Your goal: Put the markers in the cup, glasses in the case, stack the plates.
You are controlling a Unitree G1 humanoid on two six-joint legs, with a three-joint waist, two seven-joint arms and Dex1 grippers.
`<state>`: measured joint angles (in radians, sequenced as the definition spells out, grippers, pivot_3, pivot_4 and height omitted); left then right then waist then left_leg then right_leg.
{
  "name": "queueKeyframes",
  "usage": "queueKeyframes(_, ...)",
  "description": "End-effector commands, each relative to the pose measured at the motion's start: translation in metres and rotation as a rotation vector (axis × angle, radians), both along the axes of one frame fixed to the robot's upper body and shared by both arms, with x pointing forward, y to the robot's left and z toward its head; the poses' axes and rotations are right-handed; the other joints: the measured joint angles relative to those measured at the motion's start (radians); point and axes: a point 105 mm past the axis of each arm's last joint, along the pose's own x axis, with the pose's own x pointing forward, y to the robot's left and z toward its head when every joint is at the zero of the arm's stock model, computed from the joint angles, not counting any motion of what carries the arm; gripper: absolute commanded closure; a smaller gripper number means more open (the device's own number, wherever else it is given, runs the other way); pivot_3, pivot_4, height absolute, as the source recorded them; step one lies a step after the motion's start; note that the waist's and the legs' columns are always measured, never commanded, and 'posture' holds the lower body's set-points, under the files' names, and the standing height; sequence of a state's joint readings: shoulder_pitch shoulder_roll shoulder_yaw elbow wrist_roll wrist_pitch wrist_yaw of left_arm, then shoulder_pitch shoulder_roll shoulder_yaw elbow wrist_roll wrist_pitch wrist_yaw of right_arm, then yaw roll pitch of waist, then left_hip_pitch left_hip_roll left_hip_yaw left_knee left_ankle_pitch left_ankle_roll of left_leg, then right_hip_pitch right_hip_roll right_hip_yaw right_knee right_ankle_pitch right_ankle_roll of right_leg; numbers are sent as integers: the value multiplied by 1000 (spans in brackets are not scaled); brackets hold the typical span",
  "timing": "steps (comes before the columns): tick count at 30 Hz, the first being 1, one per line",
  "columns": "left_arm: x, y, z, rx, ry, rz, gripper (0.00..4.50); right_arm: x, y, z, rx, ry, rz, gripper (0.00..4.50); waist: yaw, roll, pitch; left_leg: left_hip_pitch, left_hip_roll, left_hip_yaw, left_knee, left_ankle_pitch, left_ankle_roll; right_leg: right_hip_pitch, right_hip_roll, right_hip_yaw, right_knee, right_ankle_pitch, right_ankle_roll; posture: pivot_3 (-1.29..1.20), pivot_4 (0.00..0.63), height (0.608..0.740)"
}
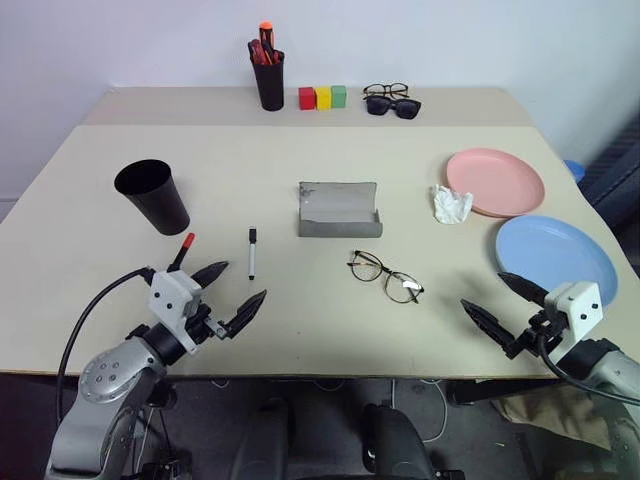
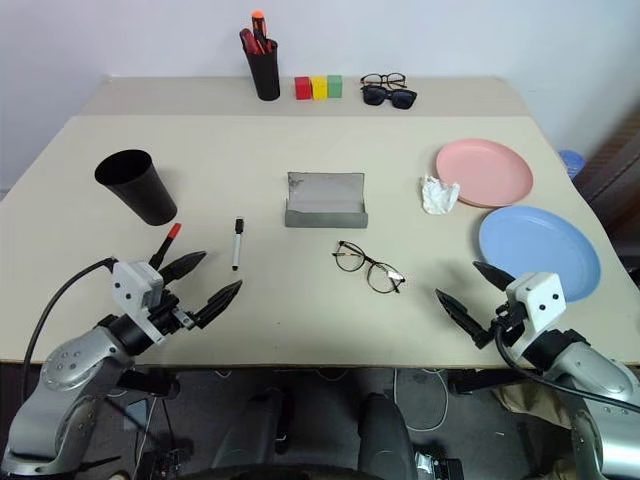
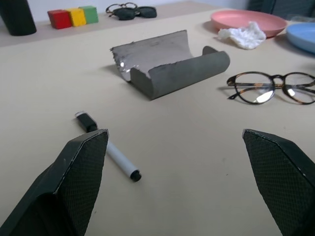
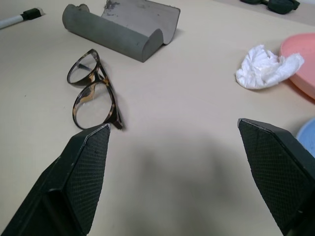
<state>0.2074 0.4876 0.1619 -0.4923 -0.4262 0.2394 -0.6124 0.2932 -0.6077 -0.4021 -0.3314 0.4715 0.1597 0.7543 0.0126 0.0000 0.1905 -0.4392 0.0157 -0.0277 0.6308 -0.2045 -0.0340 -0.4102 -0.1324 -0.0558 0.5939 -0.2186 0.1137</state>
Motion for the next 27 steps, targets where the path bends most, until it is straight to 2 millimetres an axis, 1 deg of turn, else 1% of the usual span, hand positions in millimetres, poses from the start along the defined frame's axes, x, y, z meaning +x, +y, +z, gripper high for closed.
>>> queueKeyframes(1,-4,-3,10,-3,-34,-18,0,0,3,16,-16,-52,14,245,0,0,0,0,0,0,0,0,0,0,0,0,0,0,0,0,150,740)
queueKeyframes(5,-3,-2,11,-2,-34,-9,0,2,5,20,-16,-55,13,245,1,0,0,-1,0,0,-1,1,2,-1,0,0,1,0,0,0,150,740)
queueKeyframes(11,-2,-3,12,0,-40,-9,0,5,17,30,-15,-64,23,245,0,0,0,-1,0,0,1,0,0,-1,0,0,1,0,0,0,150,740)
queueKeyframes(21,4,-1,12,6,-36,29,0,9,17,31,-13,-64,30,245,1,0,0,-1,0,0,0,0,0,-1,0,0,1,0,0,0,150,740)
queueKeyframes(24,7,0,15,-3,-34,48,0,10,19,33,-5,-90,63,245,1,0,0,-1,0,0,0,1,2,-1,0,0,2,0,0,0,150,740)
queueKeyframes(27,17,2,17,-28,6,109,0,13,29,39,4,-138,143,245,0,0,0,-1,0,0,1,2,3,-1,0,0,2,0,0,0,150,740)
